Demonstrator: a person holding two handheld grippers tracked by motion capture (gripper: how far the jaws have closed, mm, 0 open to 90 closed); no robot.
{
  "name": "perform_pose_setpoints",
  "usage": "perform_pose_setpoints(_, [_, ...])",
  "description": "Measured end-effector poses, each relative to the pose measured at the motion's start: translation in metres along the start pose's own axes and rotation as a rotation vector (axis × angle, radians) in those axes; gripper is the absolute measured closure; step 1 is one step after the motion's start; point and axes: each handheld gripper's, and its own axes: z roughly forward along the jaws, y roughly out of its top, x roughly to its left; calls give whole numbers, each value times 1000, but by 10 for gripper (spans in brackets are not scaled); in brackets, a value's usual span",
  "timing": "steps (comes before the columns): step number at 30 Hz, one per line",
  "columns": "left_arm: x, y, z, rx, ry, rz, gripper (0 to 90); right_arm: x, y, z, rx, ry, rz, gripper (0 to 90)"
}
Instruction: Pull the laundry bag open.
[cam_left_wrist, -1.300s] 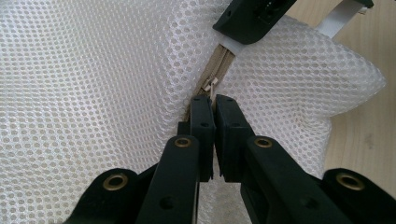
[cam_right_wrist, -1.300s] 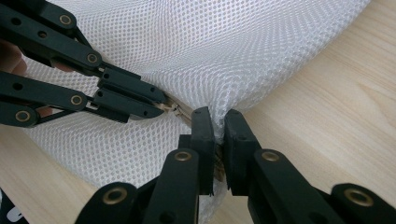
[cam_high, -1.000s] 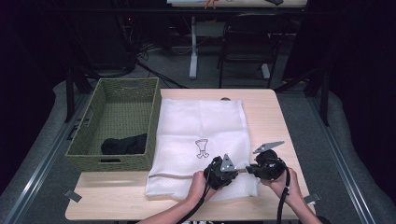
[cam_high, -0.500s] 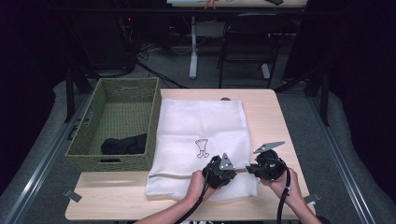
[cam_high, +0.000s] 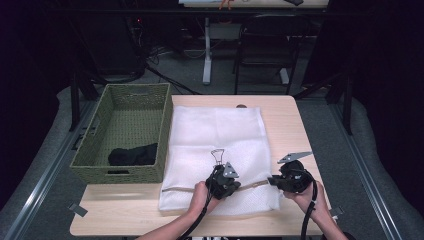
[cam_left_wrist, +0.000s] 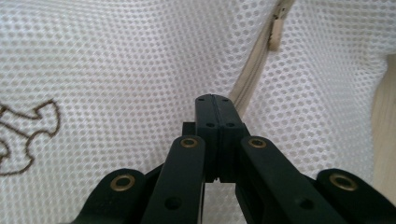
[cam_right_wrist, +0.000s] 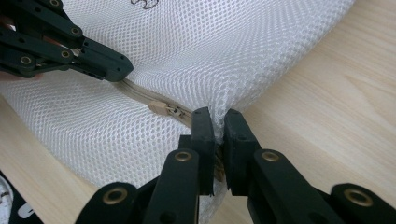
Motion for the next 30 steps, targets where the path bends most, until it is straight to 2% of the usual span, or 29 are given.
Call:
perform_pose_setpoints(2, [-2,0,-1,-18,-3,10,900,2,1,1,0,-6,-18,847])
perform_pose_setpoints(3, [-4,2,-1,-24,-9,25,900,5,2,0,-1,-2,-17,847])
perform_pose_setpoints(5, [-9,6,2,-28,-18,52,868,7,3,1,-8,-6,-44,847])
perform_pose_setpoints(6, [-12,8,4,-35,-32,67,850,8,4,1,-6,-6,-38,847])
perform_pose_setpoints(9, [-17,13,9,-32,-36,110,779,8,3,2,-9,-2,-39,847])
perform_pose_setpoints(16, [-27,21,11,-44,-38,156,760,9,4,2,-5,2,-51,847])
perform_pose_setpoints(21, [-31,23,8,-55,-39,165,772,11,4,2,-10,2,-50,846])
perform_pose_setpoints(25, [-36,22,9,-26,-37,191,775,10,4,2,-17,3,-54,846])
perform_pose_setpoints(29, [-33,22,14,-23,-4,166,776,11,4,2,-18,2,-56,846])
perform_pose_setpoints(30, [-33,22,15,-25,-11,153,776,12,5,2,-19,6,-57,846])
